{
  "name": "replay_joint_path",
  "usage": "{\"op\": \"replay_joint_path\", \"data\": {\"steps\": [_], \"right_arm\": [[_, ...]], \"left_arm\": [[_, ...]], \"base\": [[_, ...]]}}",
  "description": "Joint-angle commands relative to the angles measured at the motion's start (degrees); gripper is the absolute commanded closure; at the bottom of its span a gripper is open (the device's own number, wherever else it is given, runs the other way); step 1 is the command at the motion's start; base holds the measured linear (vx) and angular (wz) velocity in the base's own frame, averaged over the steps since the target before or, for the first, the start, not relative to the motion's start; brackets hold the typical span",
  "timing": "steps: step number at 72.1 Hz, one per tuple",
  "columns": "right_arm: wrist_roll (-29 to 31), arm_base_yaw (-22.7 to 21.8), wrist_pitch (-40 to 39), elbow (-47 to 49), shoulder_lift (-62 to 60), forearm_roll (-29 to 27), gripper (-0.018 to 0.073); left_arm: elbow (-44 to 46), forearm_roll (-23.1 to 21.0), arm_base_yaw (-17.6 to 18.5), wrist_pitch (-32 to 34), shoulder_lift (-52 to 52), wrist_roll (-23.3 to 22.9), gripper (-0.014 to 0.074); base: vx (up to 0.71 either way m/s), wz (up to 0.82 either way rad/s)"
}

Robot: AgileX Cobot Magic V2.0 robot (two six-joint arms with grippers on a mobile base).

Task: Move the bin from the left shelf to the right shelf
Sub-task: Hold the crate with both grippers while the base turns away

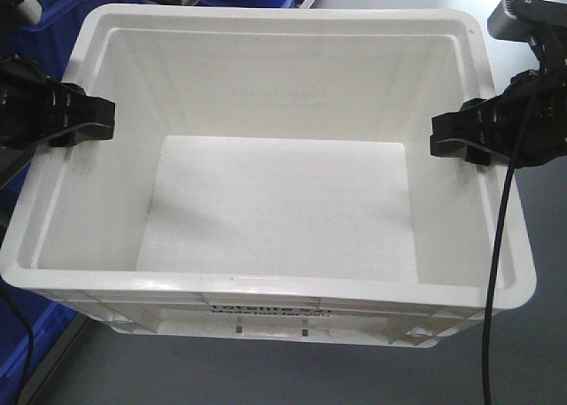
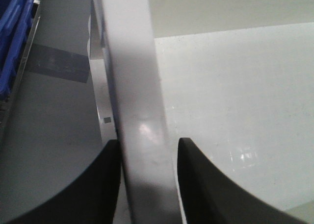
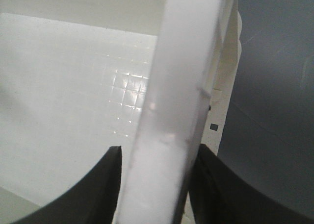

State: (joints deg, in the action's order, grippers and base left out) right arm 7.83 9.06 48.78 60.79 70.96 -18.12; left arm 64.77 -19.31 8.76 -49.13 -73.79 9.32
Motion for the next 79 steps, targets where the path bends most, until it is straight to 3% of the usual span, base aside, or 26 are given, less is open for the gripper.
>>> {"op": "replay_joint_path", "data": {"steps": [1,79], "right_arm": [[1.70,-0.20,-5.21,2.08,-1.89,-0.44,0.0564],[1.70,-0.20,-5.15,2.08,-1.89,-0.44,0.0564]], "left_arm": [[2.02,-3.31,0.48,3.73,2.72,2.62,0.0594],[2.02,-3.31,0.48,3.73,2.72,2.62,0.0594]], "base": [[0.13,-0.45],[0.20,-0.61]]}}
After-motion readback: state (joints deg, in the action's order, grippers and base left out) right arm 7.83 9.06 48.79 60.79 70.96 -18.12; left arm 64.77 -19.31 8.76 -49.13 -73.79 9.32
